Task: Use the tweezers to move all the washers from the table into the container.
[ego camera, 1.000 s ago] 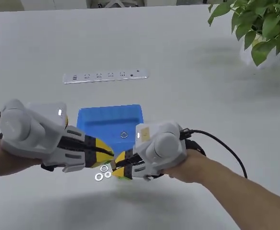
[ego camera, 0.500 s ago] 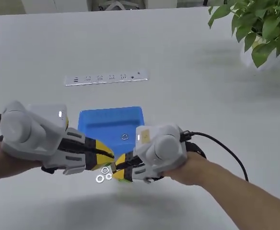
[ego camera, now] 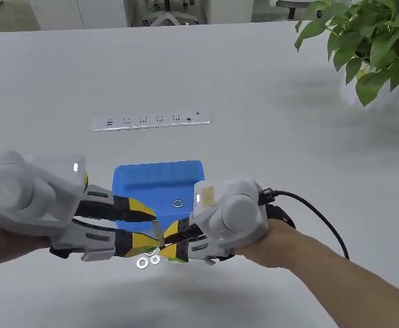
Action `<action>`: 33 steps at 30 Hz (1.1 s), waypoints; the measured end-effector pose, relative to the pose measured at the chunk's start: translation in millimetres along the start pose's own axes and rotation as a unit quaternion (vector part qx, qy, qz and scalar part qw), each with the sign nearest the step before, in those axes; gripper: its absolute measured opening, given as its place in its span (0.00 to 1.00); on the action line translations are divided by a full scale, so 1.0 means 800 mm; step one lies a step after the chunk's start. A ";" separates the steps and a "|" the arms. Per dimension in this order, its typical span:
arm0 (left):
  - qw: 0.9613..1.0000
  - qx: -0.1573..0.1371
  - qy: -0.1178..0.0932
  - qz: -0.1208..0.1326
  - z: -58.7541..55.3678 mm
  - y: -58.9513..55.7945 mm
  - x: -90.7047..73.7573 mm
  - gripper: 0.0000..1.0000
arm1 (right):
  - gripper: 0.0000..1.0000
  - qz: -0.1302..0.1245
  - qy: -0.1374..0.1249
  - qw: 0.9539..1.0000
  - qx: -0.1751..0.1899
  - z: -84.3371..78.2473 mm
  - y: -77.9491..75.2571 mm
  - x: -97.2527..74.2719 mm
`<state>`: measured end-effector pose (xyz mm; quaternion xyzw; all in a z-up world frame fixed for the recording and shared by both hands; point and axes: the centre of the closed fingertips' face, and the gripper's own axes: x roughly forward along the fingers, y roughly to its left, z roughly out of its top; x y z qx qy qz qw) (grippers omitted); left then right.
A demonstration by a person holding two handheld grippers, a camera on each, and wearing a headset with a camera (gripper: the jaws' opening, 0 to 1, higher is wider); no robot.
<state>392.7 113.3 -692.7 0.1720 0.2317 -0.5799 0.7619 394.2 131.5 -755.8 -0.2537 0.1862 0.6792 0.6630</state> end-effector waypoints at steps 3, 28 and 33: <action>1.000 -0.009 -0.006 0.008 0.000 0.001 -0.005 0.37 | 0.09 -0.002 -0.002 1.000 -0.002 0.006 -0.002 -0.003; 0.992 -0.083 -0.044 0.086 -0.019 -0.007 -0.046 0.62 | 0.09 -0.017 -0.022 0.999 -0.027 0.049 -0.032 -0.026; 0.990 -0.091 -0.043 0.094 -0.025 -0.011 -0.049 0.66 | 0.09 -0.023 -0.023 0.999 -0.031 0.053 -0.044 -0.032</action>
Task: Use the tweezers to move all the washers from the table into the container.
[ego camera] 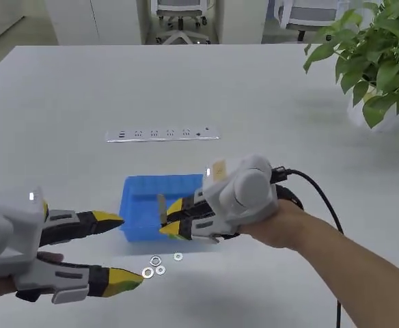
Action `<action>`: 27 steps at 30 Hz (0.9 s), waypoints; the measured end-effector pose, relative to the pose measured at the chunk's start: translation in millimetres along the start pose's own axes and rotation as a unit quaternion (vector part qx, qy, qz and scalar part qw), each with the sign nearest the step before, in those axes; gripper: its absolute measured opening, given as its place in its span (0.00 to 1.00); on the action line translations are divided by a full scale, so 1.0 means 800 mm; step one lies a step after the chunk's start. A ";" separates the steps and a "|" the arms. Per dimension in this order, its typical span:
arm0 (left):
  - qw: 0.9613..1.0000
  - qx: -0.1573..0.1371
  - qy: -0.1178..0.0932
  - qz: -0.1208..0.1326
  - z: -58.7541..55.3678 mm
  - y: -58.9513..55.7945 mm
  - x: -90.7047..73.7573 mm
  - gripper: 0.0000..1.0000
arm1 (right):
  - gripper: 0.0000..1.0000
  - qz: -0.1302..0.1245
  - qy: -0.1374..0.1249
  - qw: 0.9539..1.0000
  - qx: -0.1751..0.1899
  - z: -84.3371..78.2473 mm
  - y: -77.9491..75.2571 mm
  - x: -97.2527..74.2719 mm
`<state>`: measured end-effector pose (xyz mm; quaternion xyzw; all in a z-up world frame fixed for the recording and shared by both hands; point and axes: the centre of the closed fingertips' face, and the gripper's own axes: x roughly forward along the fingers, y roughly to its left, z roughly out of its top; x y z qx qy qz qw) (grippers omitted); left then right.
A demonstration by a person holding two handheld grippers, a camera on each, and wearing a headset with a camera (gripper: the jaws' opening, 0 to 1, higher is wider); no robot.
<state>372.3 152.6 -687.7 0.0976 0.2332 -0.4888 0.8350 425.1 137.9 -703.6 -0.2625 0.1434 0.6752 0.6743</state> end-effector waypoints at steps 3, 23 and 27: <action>1.000 -0.005 -0.002 0.007 -0.002 -0.001 -0.002 0.68 | 0.09 -0.003 -0.003 1.000 -0.001 0.003 -0.007 -0.002; 0.999 -0.025 -0.004 0.047 -0.012 0.007 -0.014 0.90 | 0.09 -0.003 -0.020 1.000 0.008 -0.006 -0.047 0.011; 0.998 -0.026 -0.005 0.050 -0.011 0.008 -0.013 0.95 | 0.09 0.001 -0.022 1.000 0.010 -0.012 -0.050 0.016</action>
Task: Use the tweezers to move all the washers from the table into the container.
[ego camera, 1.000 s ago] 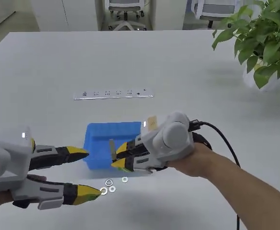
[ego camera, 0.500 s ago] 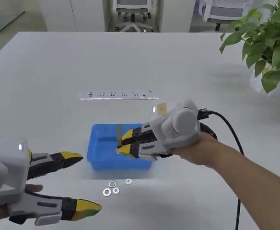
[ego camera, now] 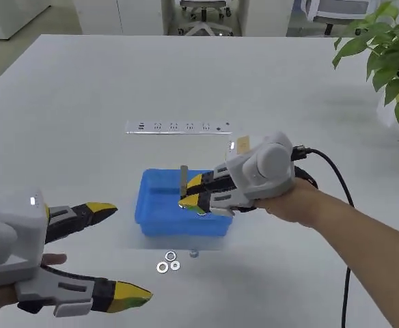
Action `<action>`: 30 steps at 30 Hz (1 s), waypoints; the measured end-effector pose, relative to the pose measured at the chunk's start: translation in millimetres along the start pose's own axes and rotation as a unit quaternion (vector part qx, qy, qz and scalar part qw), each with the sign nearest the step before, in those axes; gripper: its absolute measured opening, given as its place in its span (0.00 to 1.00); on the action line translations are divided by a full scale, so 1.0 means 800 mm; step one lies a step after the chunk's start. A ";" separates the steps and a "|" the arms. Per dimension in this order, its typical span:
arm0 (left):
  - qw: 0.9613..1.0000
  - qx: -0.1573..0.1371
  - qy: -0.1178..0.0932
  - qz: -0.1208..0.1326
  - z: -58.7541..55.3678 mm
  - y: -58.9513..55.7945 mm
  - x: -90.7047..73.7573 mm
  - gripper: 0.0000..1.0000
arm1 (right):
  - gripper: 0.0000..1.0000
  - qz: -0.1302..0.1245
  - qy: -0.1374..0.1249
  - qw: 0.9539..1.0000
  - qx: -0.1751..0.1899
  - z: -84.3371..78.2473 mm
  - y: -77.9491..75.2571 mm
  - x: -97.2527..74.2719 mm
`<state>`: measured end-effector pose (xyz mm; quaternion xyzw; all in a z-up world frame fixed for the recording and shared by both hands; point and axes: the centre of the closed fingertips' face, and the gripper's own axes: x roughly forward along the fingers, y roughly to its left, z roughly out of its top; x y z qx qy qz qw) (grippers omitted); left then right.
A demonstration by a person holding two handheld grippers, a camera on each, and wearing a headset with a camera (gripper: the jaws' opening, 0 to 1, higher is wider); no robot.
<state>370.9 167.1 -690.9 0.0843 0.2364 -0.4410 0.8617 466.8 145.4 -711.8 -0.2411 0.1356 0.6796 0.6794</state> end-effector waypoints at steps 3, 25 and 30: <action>1.000 -0.004 0.002 -0.005 -0.001 -0.001 0.002 0.99 | 0.09 0.001 0.001 1.000 0.001 -0.005 -0.004 0.005; 1.000 -0.007 -0.009 -0.004 0.010 0.010 0.005 0.97 | 0.10 0.010 0.018 1.000 0.020 -0.038 -0.016 0.026; 1.000 -0.008 -0.015 0.000 0.016 0.018 0.007 0.92 | 0.10 0.010 0.026 0.999 0.024 -0.047 -0.018 0.029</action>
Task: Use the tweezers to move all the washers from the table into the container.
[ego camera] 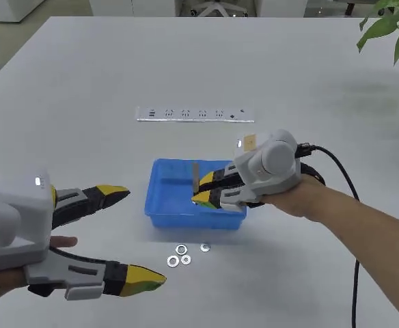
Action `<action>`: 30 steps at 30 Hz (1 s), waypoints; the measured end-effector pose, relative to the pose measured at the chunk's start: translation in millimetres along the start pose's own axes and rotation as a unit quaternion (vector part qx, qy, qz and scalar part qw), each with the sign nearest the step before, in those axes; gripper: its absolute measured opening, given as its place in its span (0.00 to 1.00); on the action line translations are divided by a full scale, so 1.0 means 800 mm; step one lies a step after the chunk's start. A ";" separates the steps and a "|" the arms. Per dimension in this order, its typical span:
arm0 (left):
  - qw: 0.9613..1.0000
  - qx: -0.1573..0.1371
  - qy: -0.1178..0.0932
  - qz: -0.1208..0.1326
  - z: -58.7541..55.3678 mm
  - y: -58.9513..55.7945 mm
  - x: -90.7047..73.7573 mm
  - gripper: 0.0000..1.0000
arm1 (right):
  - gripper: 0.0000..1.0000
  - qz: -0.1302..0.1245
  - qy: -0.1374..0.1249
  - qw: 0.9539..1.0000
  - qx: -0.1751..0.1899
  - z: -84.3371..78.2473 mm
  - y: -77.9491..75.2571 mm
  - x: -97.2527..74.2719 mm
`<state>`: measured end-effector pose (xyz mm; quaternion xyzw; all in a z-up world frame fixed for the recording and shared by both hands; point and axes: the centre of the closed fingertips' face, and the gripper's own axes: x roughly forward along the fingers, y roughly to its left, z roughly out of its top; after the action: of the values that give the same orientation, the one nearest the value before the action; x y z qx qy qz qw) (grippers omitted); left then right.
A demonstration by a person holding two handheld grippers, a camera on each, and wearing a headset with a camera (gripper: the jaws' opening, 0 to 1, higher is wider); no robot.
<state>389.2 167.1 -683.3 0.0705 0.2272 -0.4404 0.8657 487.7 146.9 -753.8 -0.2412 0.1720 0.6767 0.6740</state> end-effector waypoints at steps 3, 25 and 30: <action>1.000 0.002 -0.002 0.002 0.003 0.005 0.003 0.88 | 0.10 0.001 0.003 1.000 0.002 -0.002 0.000 0.001; 0.999 0.052 -0.007 -0.001 0.044 0.050 0.048 0.43 | 0.10 -0.001 0.008 1.000 0.011 -0.016 -0.003 0.004; 0.998 0.066 -0.004 0.002 0.050 0.061 0.062 0.33 | 0.10 -0.001 0.009 1.000 0.012 -0.019 -0.004 0.004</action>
<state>466.6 147.4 -674.0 0.1260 0.1942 -0.4527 0.8611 492.3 140.9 -767.8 -0.2392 0.1856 0.6718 0.6761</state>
